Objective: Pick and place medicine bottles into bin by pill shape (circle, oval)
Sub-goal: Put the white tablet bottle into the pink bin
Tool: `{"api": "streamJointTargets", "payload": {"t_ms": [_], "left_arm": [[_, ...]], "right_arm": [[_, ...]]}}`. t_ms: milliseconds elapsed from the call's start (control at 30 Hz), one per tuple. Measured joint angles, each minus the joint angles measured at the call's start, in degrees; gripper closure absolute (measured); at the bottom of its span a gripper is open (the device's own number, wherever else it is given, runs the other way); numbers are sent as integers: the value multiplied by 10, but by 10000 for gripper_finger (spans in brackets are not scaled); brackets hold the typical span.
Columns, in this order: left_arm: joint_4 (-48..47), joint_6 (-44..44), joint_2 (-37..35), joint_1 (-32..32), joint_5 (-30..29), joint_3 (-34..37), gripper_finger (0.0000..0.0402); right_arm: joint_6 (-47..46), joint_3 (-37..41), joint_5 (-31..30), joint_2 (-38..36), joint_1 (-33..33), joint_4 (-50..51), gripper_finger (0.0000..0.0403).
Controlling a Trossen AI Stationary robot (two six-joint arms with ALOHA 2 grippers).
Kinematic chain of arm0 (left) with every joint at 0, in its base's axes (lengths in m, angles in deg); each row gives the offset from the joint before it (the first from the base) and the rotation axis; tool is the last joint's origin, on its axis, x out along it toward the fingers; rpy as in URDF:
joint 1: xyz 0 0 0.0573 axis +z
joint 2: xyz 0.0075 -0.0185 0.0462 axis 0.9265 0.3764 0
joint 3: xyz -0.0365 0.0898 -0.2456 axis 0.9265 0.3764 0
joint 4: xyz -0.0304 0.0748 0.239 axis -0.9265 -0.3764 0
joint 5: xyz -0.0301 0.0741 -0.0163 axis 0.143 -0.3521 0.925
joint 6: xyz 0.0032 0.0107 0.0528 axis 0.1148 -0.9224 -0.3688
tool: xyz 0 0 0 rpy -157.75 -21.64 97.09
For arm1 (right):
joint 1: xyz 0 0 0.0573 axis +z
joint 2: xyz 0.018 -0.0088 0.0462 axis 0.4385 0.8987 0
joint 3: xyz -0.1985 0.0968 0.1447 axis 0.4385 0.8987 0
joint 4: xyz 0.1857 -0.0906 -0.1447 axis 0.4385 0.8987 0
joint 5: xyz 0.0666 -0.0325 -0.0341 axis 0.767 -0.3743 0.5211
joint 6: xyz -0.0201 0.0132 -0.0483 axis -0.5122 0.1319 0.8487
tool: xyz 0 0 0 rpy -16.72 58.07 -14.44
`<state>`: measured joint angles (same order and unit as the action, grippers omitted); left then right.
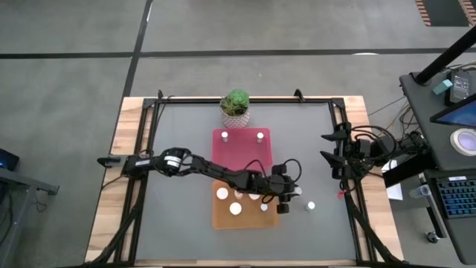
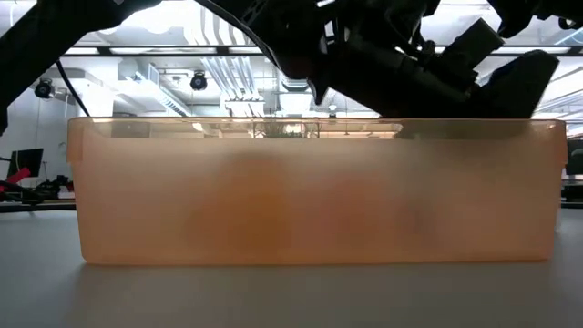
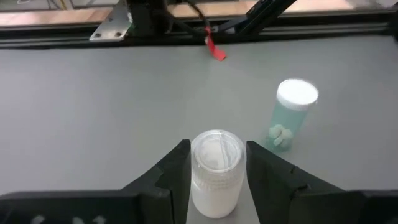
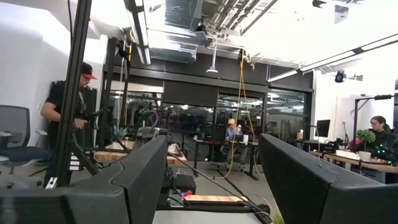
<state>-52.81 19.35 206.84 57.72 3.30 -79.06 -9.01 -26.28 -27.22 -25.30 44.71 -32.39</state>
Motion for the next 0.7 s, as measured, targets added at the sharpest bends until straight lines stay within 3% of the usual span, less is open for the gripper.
{"api": "streamJointTargets", "payload": {"t_ms": [400,533,700], "left_arm": [[-31,-1,-28,0,-4,1,289],[-71,-4,-61,0,-4,1,289],[-118,-34,-104,0,-7,2,289]], "right_arm": [[0,0,-27,-14,0,16,156],[-23,-36,-71,-31,0,117,156],[-96,-96,-76,-51,0,260,156]]}}
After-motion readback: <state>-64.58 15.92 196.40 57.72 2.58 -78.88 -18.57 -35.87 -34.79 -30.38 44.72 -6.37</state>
